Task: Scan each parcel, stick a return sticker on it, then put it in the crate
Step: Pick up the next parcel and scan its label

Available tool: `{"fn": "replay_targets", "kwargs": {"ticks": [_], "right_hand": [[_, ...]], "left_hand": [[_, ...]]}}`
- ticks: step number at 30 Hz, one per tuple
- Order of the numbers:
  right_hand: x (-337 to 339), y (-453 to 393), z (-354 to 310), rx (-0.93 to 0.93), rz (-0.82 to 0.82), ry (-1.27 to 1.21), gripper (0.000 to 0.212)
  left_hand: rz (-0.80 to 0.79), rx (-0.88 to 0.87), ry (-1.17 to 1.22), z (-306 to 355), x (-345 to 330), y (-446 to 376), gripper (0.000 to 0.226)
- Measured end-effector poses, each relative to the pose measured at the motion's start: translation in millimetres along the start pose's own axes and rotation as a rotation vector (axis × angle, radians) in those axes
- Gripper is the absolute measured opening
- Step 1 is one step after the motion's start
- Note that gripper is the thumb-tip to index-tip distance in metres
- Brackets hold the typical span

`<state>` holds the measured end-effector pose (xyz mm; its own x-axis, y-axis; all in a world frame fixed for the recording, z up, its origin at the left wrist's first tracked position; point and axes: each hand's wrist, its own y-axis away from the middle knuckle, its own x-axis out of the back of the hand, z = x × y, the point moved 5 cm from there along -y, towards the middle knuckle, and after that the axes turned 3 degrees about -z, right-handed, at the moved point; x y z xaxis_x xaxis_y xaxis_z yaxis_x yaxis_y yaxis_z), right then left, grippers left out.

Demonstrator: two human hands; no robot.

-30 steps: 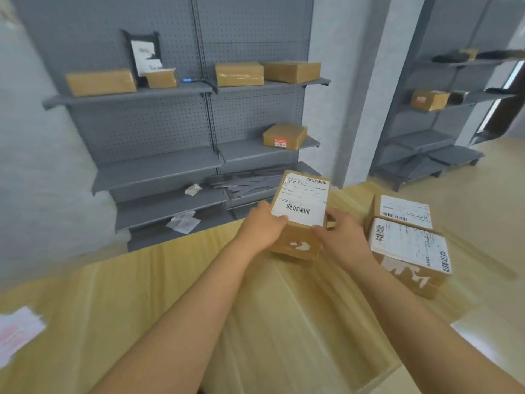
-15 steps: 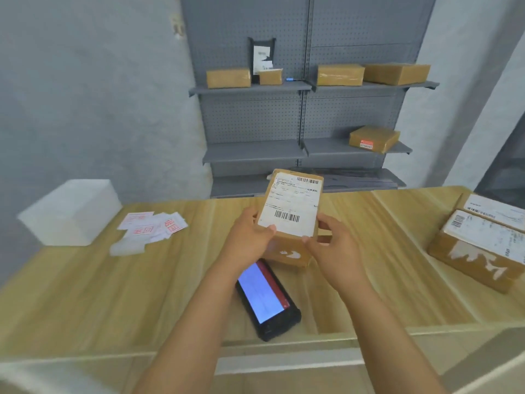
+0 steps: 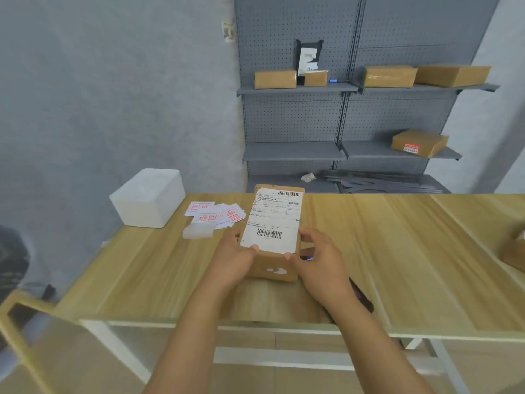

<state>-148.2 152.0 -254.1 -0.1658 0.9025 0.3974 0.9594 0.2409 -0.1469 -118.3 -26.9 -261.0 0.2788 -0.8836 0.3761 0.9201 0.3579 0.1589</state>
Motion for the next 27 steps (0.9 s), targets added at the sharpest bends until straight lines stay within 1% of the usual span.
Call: {"fn": "replay_targets", "kwargs": {"ticks": [3,7,11,16,18,20,21,22,23,25,26,27], "right_hand": [[-20,5,-2,-0.021,-0.013,0.015,0.048],[-32,11,2,-0.073,0.014,0.022,0.050],[-33,10,5,-0.093,0.036,0.029,0.050],[-36,11,8,-0.074,0.043,0.031,0.050],[-32,12,11,-0.062,0.029,0.026,0.046],[-21,14,18,-0.074,0.095,0.069,0.038],[-11,16,25,-0.099,0.162,0.141,0.039],[-1,18,35,-0.149,0.206,0.261,0.047],[6,23,45,-0.233,0.199,0.409,0.059],[11,36,66,-0.386,0.069,0.672,0.087],[11,40,74,-0.408,0.013,0.753,0.096],[10,42,79,-0.406,-0.002,0.796,0.100]], "left_hand": [[-0.007,0.041,-0.036,-11,12,-1,0.041],[-0.013,0.010,-0.067,-20,15,1,0.043],[0.004,0.013,-0.104,-25,13,-3,0.054],[0.034,0.015,-0.080,-31,12,-5,0.054],[0.051,0.015,-0.071,-32,12,-4,0.055],[0.054,0.009,-0.067,-33,13,-4,0.056],[0.054,0.005,-0.067,-33,13,-3,0.056],[0.055,0.001,-0.068,-34,13,-3,0.056],[0.056,-0.002,-0.068,-35,14,-2,0.057],[0.055,-0.003,-0.067,-36,14,-1,0.058],[0.051,-0.003,-0.065,-36,14,0,0.059],[0.047,-0.003,-0.062,-36,14,0,0.059]]}}
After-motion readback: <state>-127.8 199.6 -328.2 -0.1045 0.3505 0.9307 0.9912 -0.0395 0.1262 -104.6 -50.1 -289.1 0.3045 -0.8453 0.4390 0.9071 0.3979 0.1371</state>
